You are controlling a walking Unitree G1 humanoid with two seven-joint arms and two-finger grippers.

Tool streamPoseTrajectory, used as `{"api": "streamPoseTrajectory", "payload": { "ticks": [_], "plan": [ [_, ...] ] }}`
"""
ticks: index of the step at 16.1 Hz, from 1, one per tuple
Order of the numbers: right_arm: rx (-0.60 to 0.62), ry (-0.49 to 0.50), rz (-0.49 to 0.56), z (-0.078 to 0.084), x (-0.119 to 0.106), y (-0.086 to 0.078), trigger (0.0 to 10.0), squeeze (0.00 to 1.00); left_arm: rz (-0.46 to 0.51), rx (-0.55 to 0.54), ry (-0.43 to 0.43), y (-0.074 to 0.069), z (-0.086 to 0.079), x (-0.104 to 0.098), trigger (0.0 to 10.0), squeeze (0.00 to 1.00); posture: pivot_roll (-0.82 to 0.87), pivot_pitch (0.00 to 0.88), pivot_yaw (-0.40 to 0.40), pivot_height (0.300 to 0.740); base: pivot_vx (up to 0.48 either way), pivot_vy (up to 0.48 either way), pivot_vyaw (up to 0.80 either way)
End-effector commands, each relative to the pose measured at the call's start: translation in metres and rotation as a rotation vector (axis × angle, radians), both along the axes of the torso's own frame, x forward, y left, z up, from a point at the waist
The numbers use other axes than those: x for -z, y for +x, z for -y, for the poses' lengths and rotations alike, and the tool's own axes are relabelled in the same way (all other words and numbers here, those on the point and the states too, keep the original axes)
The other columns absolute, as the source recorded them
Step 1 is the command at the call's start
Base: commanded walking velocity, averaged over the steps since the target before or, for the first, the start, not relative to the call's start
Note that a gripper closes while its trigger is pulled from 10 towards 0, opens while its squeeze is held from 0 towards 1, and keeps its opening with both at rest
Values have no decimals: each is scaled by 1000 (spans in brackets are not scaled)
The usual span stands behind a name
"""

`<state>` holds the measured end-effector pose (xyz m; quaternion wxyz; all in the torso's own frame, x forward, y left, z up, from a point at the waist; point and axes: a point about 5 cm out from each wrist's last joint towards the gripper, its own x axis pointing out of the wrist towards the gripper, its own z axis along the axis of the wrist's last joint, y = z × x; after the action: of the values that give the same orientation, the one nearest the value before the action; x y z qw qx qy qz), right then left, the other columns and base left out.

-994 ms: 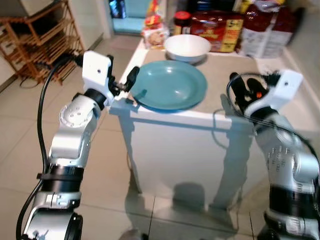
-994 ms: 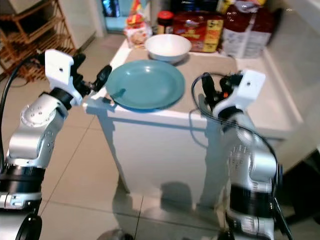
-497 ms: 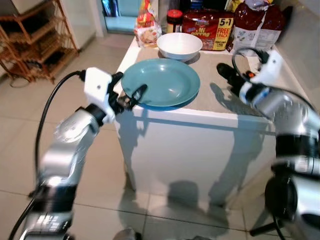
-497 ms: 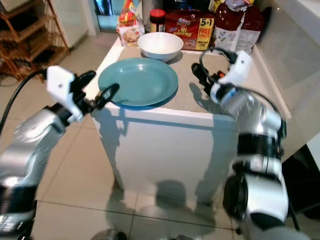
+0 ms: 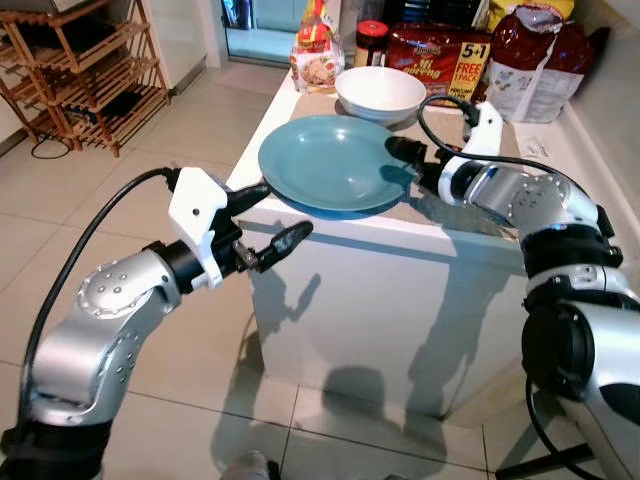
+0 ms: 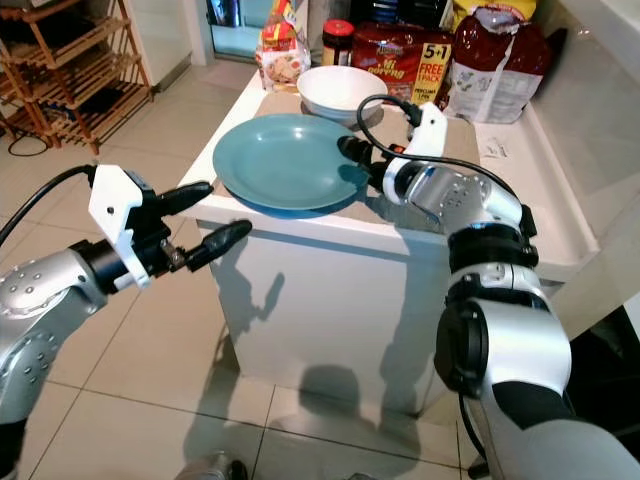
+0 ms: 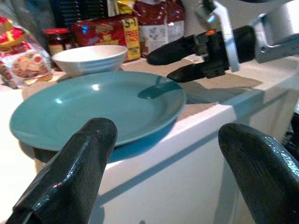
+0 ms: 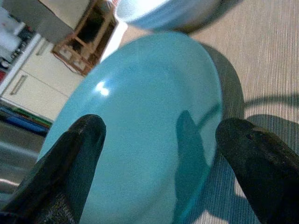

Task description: Setting the table

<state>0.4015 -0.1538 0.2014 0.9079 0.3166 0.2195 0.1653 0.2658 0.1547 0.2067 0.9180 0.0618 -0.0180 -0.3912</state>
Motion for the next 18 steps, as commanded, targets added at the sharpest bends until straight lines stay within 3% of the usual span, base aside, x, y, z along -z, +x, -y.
{"api": "streamPoseTrajectory", "payload": {
  "ticks": [1, 3, 6, 7, 11, 18],
  "plan": [
    [16, 16, -42, 3, 4, -1, 10000, 0, 1, 23, 9, -4, 3, -3, 10000, 0, 133, 15, -56, 740, 0, 0, 0],
    [13, 91, -62, 3, 4, -1, 10000, 0, -17, 37, -17, -4, 7, -4, 10000, 0, 133, 17, -49, 740, 0, 0, 0],
    [17, 129, -80, 4, 5, -1, 10000, 0, -26, 44, -28, -1, 10, -4, 10000, 0, 119, 21, -42, 740, 0, 0, 0],
    [29, 149, -107, 6, 6, -1, 0, 0, -36, 34, -34, 0, 12, -3, 10000, 0, 116, 29, -55, 740, 0, 0, 0],
    [23, 199, -128, 5, 6, -1, 0, 0, -96, 4, 4, -3, 9, 8, 10000, 0, 120, 27, -64, 740, 0, 0, 0],
    [2, 216, -130, 0, 6, -1, 0, 0, -100, -24, 4, -2, 8, 9, 10000, 0, 122, 16, -77, 740, 0, 0, 0]
  ]
}}
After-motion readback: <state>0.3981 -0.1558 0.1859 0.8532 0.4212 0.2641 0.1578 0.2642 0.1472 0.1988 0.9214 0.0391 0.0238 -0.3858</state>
